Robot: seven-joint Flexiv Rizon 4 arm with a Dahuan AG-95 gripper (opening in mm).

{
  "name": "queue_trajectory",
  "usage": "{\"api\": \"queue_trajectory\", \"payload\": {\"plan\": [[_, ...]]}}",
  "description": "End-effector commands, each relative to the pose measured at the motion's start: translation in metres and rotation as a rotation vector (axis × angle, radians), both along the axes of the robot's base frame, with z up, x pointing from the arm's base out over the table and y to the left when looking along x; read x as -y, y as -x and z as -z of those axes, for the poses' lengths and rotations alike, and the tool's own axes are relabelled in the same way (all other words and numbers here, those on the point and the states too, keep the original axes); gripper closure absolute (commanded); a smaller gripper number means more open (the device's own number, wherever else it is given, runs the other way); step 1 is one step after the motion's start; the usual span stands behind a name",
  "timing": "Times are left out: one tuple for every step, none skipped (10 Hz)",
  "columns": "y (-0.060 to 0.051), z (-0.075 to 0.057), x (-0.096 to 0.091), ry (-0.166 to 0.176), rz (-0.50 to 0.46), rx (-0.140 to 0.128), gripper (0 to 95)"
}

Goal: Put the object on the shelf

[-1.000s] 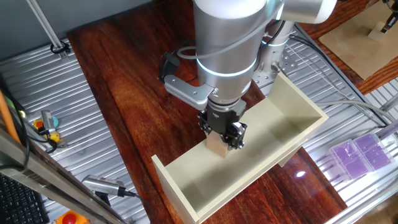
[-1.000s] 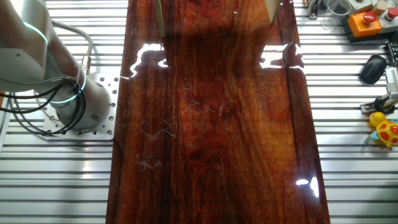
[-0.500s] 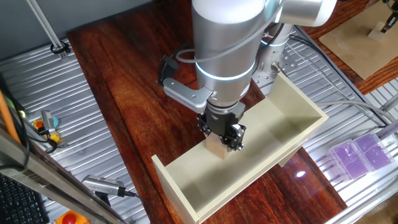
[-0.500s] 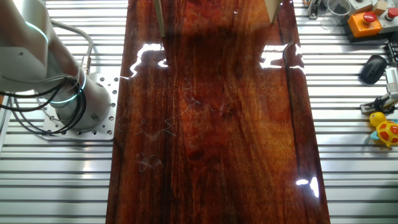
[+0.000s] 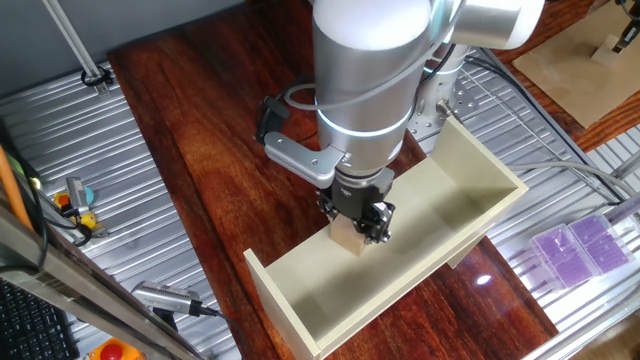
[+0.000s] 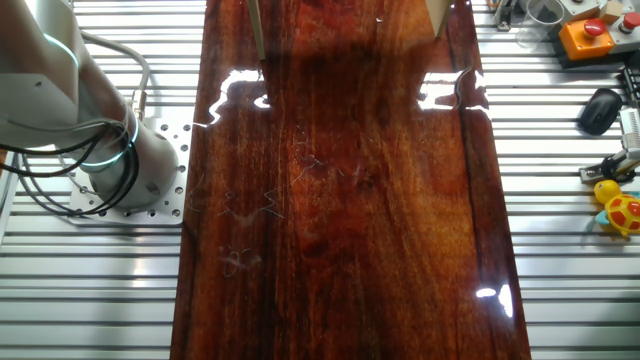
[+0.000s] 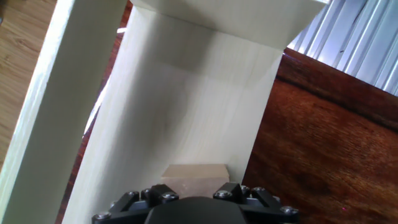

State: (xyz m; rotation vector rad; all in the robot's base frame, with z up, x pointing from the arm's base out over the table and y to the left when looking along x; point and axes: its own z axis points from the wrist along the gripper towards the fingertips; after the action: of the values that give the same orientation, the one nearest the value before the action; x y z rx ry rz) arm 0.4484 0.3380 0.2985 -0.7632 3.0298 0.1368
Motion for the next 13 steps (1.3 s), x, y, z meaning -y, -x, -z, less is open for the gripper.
{"api": "queue_trajectory", "payload": {"plan": [[0.001,0.000,0.001,-0.003,-0.005,-0.003,57.0],[0.001,0.000,0.001,-0.004,-0.007,-0.003,57.0],[0.001,0.000,0.001,-0.004,-0.008,-0.003,38.0],[0.001,0.000,0.001,-0.006,-0.009,-0.003,38.0],[0.001,0.000,0.001,-0.007,-0.009,-0.004,38.0],[0.001,-0.001,0.001,-0.009,-0.009,-0.004,38.0],[0.002,-0.003,0.000,-0.014,-0.011,-0.006,38.0],[0.003,-0.007,-0.001,-0.018,-0.016,-0.010,38.0],[0.005,-0.011,-0.003,-0.020,-0.017,-0.015,38.0],[0.007,-0.017,-0.003,-0.019,-0.019,-0.021,38.0],[0.009,-0.021,-0.003,-0.018,-0.022,-0.022,38.0],[0.010,-0.025,-0.002,-0.018,-0.027,-0.023,38.0],[0.012,-0.029,0.003,-0.022,-0.037,-0.022,38.0]]}}
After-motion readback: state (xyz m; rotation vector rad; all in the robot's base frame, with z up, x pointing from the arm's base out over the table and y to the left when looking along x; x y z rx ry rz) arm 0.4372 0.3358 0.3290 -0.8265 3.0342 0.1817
